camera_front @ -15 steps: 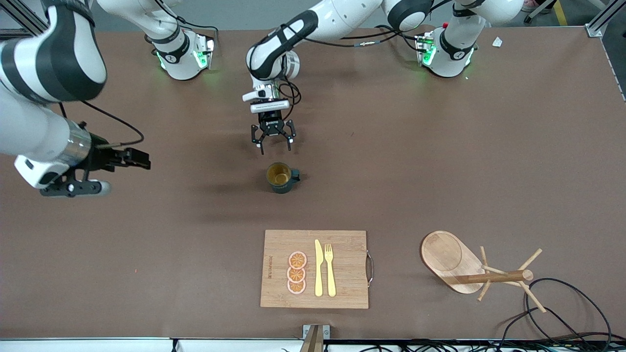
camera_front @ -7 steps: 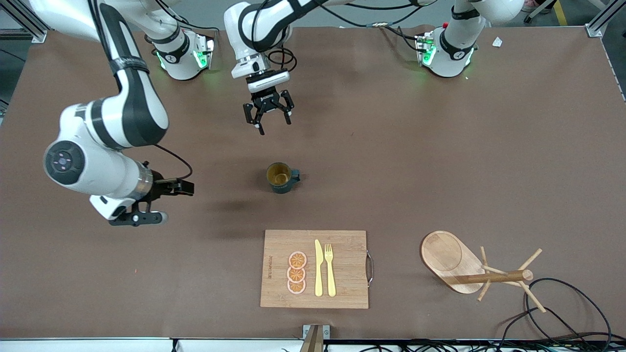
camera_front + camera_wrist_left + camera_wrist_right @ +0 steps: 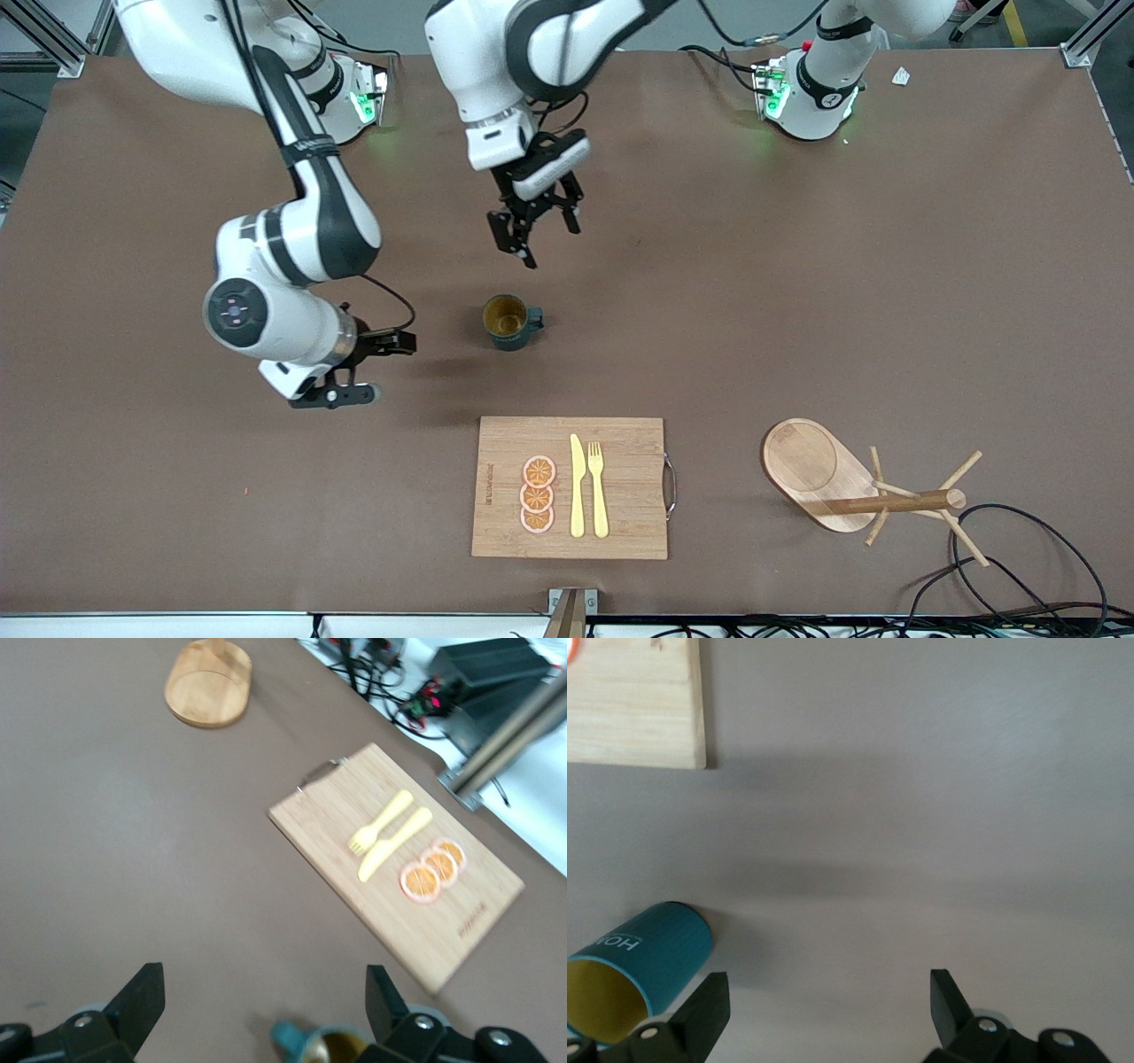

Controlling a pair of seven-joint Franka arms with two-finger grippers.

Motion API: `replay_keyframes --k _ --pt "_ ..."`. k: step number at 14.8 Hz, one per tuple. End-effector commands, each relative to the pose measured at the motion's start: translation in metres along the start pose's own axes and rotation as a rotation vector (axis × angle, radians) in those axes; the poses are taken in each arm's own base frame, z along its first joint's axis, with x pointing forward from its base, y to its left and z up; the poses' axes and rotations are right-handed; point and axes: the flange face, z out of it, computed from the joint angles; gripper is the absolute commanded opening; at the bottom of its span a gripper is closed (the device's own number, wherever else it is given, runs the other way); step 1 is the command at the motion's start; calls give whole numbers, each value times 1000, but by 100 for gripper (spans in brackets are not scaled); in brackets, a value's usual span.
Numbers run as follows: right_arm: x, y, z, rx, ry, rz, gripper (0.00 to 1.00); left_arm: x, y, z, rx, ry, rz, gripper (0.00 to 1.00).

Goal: Transfer cup from left to right arm and place
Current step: 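Grasp the mug with the right gripper while the left gripper withdraws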

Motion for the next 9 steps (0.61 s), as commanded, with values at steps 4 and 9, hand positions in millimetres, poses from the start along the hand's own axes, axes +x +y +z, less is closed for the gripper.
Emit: replay_keyframes --k 4,9 --pt "-43 -82 40 7 56 71 100 163 6 41 114 -118 16 100" --pt "-69 -112 70 3 85 73 100 283 -3 81 143 -217 117 100"
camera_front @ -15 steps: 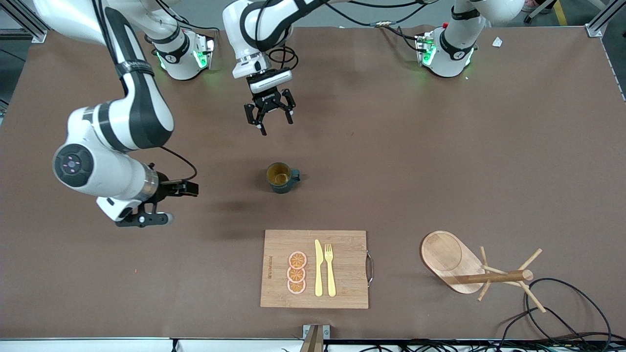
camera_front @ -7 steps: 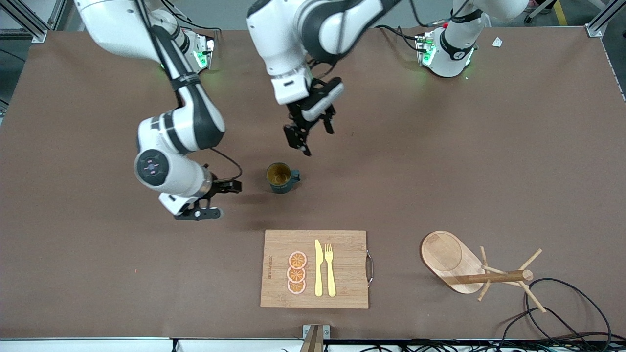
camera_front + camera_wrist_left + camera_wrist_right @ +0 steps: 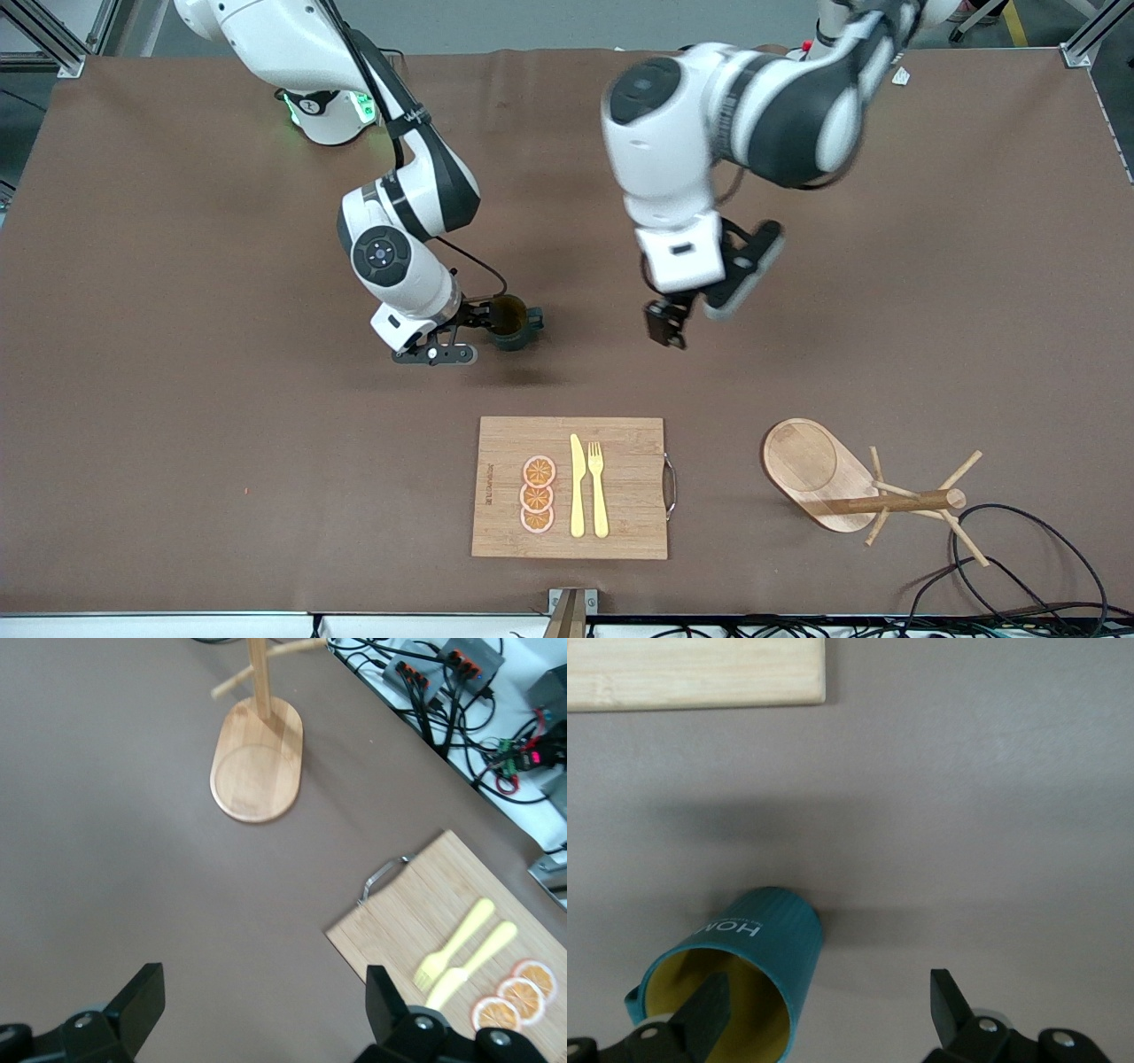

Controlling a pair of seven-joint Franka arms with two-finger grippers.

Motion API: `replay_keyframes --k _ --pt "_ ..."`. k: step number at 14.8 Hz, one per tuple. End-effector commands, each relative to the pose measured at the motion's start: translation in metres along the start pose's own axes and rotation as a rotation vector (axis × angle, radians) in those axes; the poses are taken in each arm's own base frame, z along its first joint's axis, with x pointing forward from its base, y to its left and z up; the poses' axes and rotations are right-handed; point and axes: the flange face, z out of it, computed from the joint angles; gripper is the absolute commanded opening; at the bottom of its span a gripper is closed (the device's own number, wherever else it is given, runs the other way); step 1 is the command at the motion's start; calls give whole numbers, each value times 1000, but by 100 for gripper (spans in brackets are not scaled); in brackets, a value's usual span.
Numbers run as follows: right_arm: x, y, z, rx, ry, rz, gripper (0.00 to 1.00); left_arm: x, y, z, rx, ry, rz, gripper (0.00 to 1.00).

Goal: Transfer cup from left to right arm and place
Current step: 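Grasp the mug with the right gripper while the left gripper withdraws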

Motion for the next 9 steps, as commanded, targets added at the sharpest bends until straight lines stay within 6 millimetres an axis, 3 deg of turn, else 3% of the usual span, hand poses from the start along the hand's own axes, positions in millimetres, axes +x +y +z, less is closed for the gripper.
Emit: replay_keyframes --k 1,4,7,9 --pt "-19 -7 7 6 -4 16 97 43 -12 3 3 -35 71 100" --pt "-24 -15 17 1 -5 -1 75 101 -27 14 -5 -105 136 100" --pt "-32 -23 24 6 17 -26 38 157 -45 23 -31 -159 224 100" --pt "-31 -22 23 7 19 -30 13 198 -68 19 -61 -181 271 100"
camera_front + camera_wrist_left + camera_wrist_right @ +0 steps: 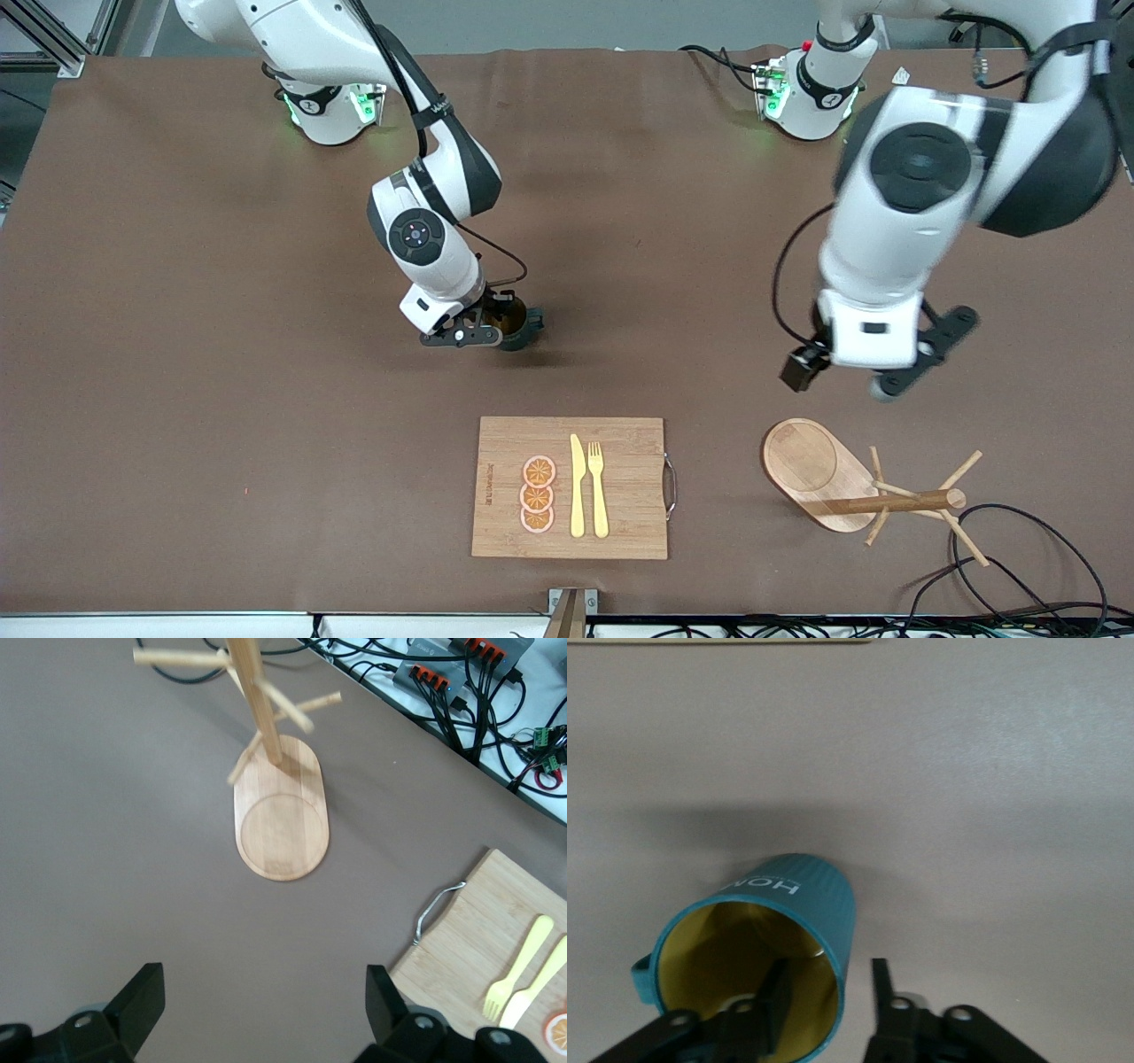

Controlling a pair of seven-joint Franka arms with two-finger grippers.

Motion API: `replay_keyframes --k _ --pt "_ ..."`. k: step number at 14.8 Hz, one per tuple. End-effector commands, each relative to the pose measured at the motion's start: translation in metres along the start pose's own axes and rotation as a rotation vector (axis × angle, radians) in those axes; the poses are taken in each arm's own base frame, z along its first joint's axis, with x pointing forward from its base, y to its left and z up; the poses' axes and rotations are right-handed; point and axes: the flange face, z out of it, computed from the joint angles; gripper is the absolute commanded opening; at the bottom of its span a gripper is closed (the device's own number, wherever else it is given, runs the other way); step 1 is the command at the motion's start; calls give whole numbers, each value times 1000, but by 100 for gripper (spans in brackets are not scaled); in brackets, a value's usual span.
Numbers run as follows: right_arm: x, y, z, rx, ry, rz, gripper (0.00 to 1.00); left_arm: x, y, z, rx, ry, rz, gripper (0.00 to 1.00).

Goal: Transfer cup from left to right arm and place
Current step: 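Grasp the mug with the right gripper while the left gripper withdraws, then carry the mug away from the board with the right gripper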

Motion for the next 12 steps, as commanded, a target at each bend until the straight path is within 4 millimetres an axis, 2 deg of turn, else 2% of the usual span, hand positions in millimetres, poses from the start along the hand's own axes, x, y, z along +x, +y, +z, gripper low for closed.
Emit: replay_keyframes --k 1,3,5,6,9,12 --pt "0 6 -2 12 6 12 4 33 -35 -19 -59 -42 101 100" --pt "14 16 -14 21 27 28 0 62 -68 -22 -83 -77 185 100" --pt "44 50 -36 22 34 69 0 75 -90 -20 -65 -109 279 100" --pt "60 70 -52 22 28 32 0 77 -97 -29 -63 -105 309 100" --pt "113 161 -100 29 53 -128 0 79 -115 -39 -42 -127 423 100" --pt "146 246 -103 -51 54 -321 0 80 -127 -52 -42 -124 566 100"
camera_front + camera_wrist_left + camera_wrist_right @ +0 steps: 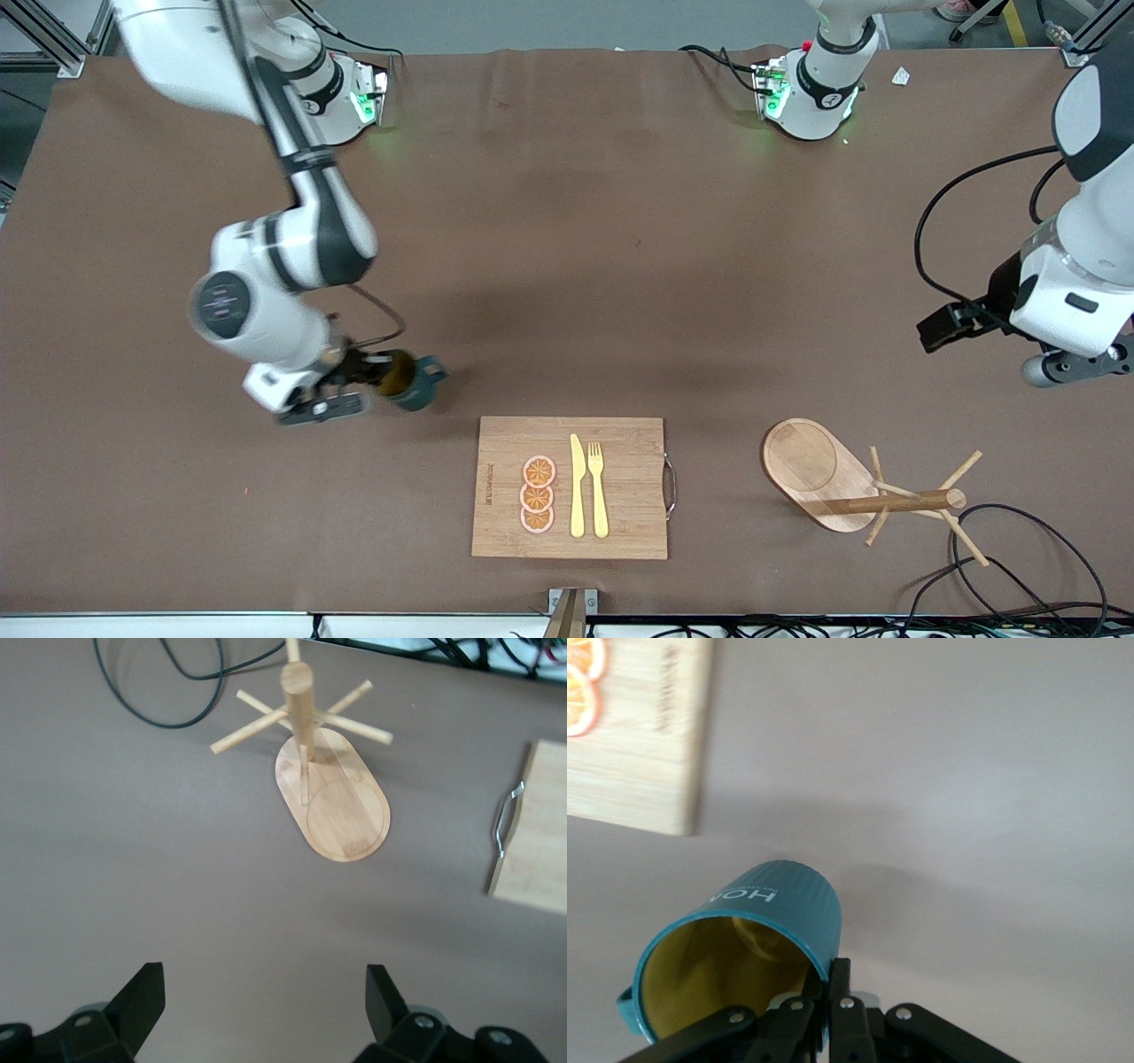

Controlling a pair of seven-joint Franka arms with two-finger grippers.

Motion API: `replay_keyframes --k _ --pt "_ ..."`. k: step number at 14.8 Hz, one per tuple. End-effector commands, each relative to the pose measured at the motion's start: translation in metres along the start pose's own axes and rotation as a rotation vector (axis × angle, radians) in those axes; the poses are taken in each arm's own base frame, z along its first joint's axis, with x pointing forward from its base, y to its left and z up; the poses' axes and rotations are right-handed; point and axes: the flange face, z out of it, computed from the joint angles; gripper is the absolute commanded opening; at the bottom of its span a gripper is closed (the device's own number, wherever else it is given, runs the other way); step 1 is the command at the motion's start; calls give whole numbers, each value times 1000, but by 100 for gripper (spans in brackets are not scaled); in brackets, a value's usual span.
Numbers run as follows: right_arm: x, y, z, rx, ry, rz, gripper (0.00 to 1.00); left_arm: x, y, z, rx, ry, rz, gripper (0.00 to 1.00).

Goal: Transfer cup from left to right arm and place
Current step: 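Carry the mug away from the board with the right gripper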

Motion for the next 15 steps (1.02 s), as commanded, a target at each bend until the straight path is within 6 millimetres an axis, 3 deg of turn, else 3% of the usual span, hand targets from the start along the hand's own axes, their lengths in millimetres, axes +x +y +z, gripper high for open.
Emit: replay_keyframes --k 1,3,7,10,11,15 --pt "11 62 6 -86 -25 -193 0 -9 -16 -14 9 -14 90 100" --pt "11 106 11 -144 -56 -344 0 -16 -24 -34 9 12 95 100" --pt "4 149 43 -131 -131 -668 0 -30 -33 -45 15 -30 138 100" --pt "9 190 42 -122 -142 -1013 2 -50 -43 -63 3 -45 157 100" --pt "8 202 46 -105 -149 -1147 2 -62 -57 -71 -5 -38 145 100" --pt "4 222 47 -82 -165 -1440 3 -84 -68 -74 -50 -33 136 100"
